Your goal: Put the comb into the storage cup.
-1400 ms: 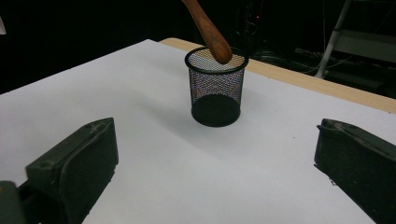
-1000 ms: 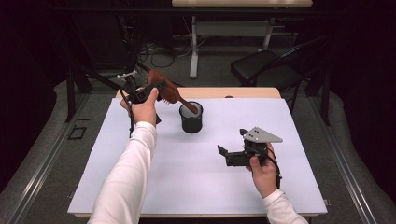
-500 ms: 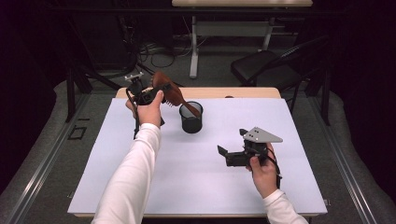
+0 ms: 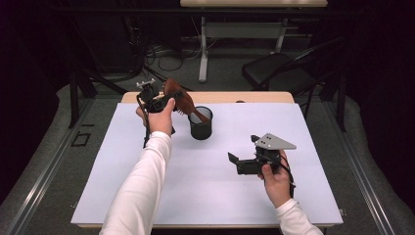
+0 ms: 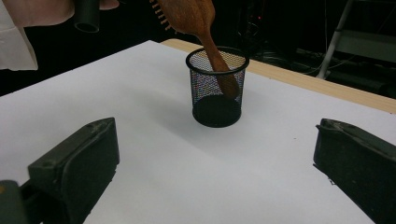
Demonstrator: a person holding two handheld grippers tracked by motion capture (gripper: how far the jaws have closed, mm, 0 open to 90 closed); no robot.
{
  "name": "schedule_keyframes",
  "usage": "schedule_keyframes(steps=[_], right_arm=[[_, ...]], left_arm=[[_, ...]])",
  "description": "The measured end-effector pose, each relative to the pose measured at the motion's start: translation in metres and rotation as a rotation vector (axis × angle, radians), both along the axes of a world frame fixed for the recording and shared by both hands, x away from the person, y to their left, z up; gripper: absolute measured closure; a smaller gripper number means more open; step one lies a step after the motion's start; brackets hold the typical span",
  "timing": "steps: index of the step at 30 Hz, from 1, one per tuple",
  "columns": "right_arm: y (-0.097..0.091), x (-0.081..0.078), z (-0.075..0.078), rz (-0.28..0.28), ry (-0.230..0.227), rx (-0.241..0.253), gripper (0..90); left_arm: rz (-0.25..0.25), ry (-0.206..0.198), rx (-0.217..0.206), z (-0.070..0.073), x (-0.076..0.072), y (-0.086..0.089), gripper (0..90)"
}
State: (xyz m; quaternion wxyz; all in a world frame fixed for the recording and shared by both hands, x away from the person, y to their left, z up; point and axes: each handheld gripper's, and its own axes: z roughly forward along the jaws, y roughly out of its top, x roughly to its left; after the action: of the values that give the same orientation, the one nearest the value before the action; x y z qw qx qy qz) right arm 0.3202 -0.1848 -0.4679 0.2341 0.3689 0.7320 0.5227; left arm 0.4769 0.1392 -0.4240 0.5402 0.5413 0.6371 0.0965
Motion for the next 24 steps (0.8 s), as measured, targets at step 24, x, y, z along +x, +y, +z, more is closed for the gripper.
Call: schedule_keyframes(steps=[24], right_arm=[[0.000, 0.000, 0.000, 0.001, 0.001, -0.003, 1.7]], left_arm=[[-0.011, 0.020, 0.039, -0.013, 0.002, -0.006, 49.6]])
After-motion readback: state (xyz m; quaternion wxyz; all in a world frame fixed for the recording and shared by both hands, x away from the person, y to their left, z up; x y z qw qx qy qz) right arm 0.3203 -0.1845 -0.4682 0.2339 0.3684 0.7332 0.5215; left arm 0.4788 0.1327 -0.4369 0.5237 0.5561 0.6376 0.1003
